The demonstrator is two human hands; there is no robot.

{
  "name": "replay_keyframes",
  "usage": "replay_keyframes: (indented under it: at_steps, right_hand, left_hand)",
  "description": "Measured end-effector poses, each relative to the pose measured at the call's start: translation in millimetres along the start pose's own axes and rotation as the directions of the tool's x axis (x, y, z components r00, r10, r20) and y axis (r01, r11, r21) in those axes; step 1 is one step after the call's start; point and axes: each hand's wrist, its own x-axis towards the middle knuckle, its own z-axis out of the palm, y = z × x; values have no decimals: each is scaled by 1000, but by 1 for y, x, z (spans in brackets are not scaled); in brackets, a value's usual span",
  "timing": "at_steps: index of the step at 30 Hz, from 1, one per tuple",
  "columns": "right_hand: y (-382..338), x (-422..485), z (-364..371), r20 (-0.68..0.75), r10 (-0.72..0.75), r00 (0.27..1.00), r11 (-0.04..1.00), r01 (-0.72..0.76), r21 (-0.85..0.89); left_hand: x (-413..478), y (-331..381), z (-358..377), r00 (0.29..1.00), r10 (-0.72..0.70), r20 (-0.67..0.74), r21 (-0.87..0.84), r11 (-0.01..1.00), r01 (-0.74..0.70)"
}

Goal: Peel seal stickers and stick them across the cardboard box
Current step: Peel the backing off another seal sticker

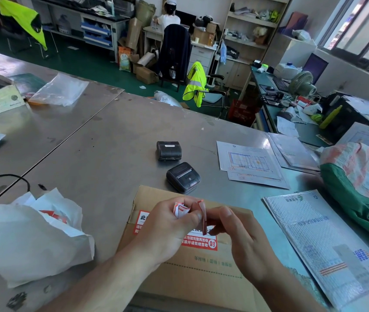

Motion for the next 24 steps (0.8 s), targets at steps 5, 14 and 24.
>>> replay_keyframes:
  at_steps: [5,14,24]
  right_hand:
    - [-1,0,4,31,173,984,915,-172,366]
    - [-3,2,5,175,390,904,617,-397,679]
    - [1,4,7,220,372,902,668,-424,612]
  left_hand:
    - [-1,4,0,998,38,-46,108,994,-33]
    - [-10,15,4,985,172,-22,330,931,-155]
    - [-11,16,1,985,170,-11,334,930,-156]
